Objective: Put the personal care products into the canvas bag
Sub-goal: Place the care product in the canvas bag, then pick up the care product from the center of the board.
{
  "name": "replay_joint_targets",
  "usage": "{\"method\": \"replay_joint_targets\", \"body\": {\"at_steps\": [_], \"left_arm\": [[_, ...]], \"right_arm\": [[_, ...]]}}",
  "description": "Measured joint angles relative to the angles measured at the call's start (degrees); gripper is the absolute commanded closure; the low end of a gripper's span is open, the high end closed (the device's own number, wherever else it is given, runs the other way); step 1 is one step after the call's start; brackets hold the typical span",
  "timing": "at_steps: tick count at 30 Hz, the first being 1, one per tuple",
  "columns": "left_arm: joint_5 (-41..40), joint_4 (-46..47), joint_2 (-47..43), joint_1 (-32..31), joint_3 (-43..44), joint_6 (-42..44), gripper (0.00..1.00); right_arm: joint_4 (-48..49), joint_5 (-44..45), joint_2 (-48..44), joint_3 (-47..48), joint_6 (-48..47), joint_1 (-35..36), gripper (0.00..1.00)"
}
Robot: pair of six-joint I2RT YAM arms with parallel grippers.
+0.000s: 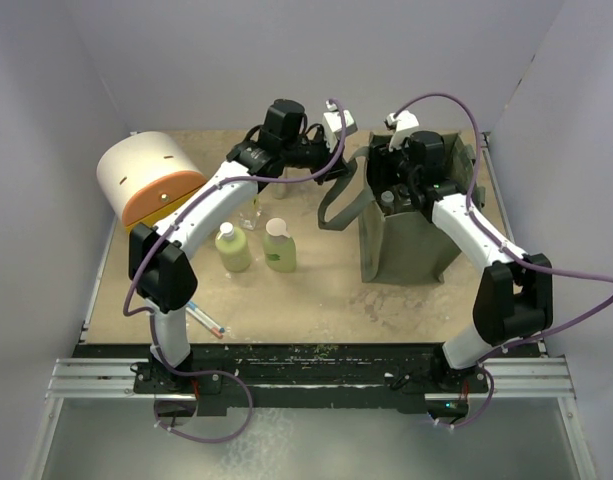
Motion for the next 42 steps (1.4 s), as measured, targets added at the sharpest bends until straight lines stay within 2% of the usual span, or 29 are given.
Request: {"method": "replay_joint_targets", "body": {"at_steps": [11,15,21,34,42], "left_arm": [[-0.5,0.0,-0.7,0.0,-1.1,0.2,0.9],[-1.1,0.0,-1.0,0.0,-1.1,0.1,0.87],[-2.0,0.1,-1.4,0.0,-1.1,-0.1,0.77],[-3.2,-0.9,-3.0,0.0,-1.1,-0.5,0.48],[-7.7,-4.2,-13.9,0.0,-6.3,3.1,0.41]], "right_arm": [[-1.6,0.1,-0.3,1.3,0.0,0.0,0.34],[-2.6,-0.7,-1.2,2.5,-0.1,0.0,0.34],[-4.5,-1.0,-3.0,5.9,-0.1,0.0,0.34],[-10.5,-1.0,-9.2,11.4,-2.4,0.0,0.33],[-18.1,-5.4,-13.4,16.0,-8.9,0.0,0.32]]}}
